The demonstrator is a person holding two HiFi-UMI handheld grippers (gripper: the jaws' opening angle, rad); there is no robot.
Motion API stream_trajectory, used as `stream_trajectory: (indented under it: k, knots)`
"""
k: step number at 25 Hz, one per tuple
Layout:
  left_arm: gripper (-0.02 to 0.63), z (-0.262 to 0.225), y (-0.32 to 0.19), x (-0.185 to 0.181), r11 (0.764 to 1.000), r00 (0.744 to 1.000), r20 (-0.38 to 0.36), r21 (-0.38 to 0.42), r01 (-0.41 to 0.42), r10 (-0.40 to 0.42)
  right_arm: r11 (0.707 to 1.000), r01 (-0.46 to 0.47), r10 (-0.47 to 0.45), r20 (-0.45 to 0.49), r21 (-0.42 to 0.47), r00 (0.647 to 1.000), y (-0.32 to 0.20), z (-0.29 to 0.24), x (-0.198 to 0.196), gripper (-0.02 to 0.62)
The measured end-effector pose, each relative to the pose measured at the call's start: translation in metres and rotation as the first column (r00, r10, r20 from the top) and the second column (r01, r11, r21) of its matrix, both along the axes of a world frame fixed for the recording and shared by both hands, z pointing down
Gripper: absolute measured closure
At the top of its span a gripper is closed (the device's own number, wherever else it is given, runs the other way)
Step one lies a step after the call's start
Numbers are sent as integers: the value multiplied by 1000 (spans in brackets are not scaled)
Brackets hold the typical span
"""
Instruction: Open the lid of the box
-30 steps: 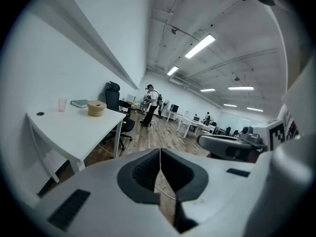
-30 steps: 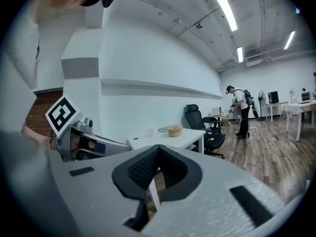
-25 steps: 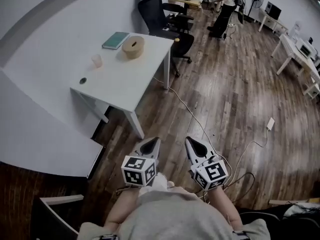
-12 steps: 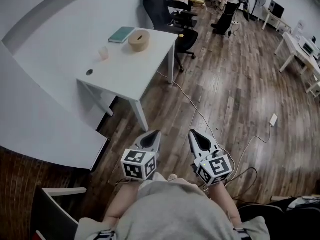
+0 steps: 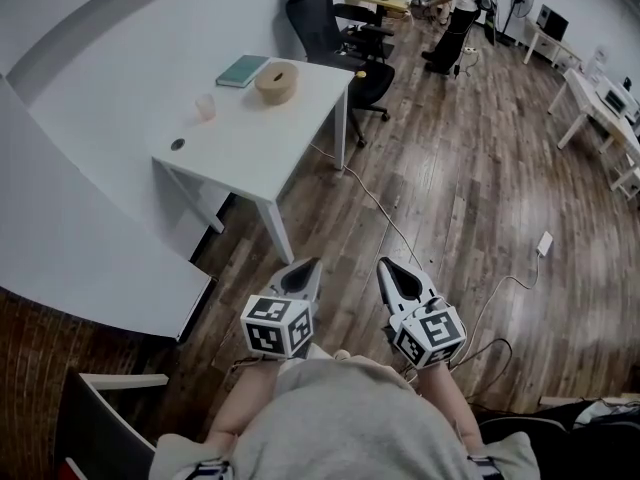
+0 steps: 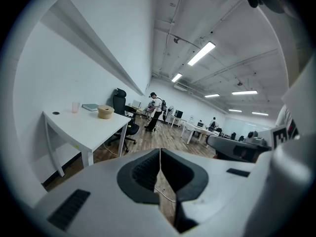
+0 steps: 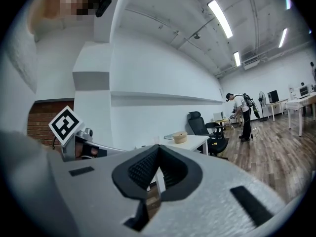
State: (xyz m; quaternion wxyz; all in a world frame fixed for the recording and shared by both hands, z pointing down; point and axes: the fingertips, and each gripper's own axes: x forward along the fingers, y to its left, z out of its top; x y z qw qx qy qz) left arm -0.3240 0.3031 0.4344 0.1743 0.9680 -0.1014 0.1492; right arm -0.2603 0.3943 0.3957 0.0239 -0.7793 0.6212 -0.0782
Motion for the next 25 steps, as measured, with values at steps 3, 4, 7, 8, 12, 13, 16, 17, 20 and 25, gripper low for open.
stream_trajectory:
  k: [3, 4, 7, 8, 12, 13, 16, 17, 20, 25]
  knots:
    - [598, 0, 2, 4, 1000, 1000, 2, 12, -2, 2, 1000, 6, -6, 3, 6, 1000, 1, 0, 3, 597]
    - [598, -1, 3, 5, 1000, 1000, 3, 15, 0, 0, 1000, 7, -7, 6, 8, 1000, 1, 0, 5, 597]
    - [598, -1, 5, 8, 1000, 1000, 9, 16, 6, -6, 1000, 8, -9, 22, 12, 1000, 3, 0, 9, 597]
    - [598, 0, 5, 9, 1000, 1000, 13, 16, 5, -5, 1000, 9, -9, 25, 14, 1000, 3, 0, 10, 597]
    - [597, 7, 6, 12, 1000, 999, 33, 11, -4, 4, 1000, 3, -3, 35, 8, 999, 3, 5, 14, 597]
    - [598, 8, 6, 15, 1000, 999, 36, 9, -6, 5, 1000, -1, 0, 40, 6, 999, 3, 6, 17, 597]
    - [598, 12, 6, 25, 1000, 999, 42, 3, -17, 17, 1000, -10, 10, 50, 4, 999, 1, 9, 28, 597]
    - [597, 13, 5, 29, 1000, 999, 43, 0, -22, 22, 1000, -15, 14, 51, 4, 999, 0, 10, 31, 597]
    - [597, 16, 1, 43, 999, 998, 48, -5, -36, 36, 999, -32, 31, 53, 7, 998, -2, 8, 45, 597]
    - [597, 21, -13, 73, 999, 997, 50, -16, -51, 52, 999, -51, 51, 59, -5, 997, -15, 13, 76, 597]
